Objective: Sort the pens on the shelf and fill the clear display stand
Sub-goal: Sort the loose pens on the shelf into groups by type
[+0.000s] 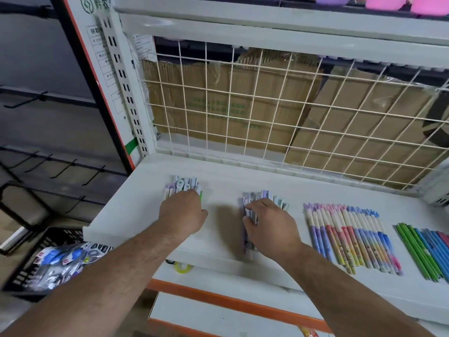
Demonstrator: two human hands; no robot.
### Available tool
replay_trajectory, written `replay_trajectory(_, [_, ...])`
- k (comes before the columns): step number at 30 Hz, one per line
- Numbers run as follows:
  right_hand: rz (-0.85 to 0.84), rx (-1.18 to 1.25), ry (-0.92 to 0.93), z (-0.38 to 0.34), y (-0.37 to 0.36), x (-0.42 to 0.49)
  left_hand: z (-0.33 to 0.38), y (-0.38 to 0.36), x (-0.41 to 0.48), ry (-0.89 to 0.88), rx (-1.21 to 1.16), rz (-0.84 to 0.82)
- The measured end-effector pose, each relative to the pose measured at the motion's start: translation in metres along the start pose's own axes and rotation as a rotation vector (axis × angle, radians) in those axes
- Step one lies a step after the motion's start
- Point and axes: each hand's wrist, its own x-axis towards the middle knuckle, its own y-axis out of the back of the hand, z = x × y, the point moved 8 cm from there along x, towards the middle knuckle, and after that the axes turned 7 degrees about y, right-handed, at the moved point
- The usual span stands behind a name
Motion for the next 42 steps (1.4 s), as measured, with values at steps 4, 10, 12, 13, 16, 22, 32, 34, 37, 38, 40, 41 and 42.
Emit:
replay_trajectory(4, [-0.005,-0.006,0.003,-0.004,-0.001,0.001,-0.001,-0.008,0.005,0.013,-0.023,-0.033])
replay_trajectory(10, [-0.003,0.012,-0.008,-0.009,-0.003,0.002,0.005,-0.009,0.008,-0.001,-0.059,-0.015])
replay_trajectory(12, [-0.008,0.016,-0.008,-0.010,-0.003,0.001,0.009,-0.011,0.006,-0.018,-0.057,-0.027])
replay_trajectory(13, [-0.010,0.015,-0.007,-0.010,-0.003,0.001,0.011,-0.012,0.006,-0.026,-0.058,-0.039])
replay_trajectory(16, [-0.012,0.022,-0.006,-0.008,-0.003,-0.001,0.016,-0.011,0.007,-0.029,-0.056,-0.068])
replay_trajectory(22, [-0.006,0.059,-0.020,-0.003,-0.004,-0.005,0.030,-0.019,0.006,-0.118,0.095,-0.184])
replay_trajectory(32, [-0.009,0.068,-0.034,0.003,-0.001,-0.010,0.042,-0.027,-0.005,-0.143,0.305,-0.179])
replay_trajectory(34, [-0.004,0.070,-0.039,0.004,-0.001,-0.011,0.038,-0.026,-0.003,-0.092,0.211,-0.219])
replay_trajectory(37, [0.012,0.132,-0.060,0.007,-0.002,-0.012,0.034,-0.022,0.007,-0.018,-0.109,-0.336])
replay_trajectory(38, [0.011,0.187,-0.080,0.009,-0.003,-0.012,0.036,-0.024,0.009,0.006,-0.298,-0.412])
replay_trajectory(40, [0.015,0.341,-0.116,0.009,-0.003,-0.010,0.045,-0.028,0.002,0.103,-0.792,-0.614])
replay_trajectory(41, [0.027,0.411,-0.128,0.008,-0.002,-0.009,0.049,-0.027,-0.003,0.145,-0.989,-0.680])
replay_trajectory(42, [0.038,0.478,-0.148,0.007,0.000,-0.009,0.052,-0.026,-0.007,0.164,-1.110,-0.716])
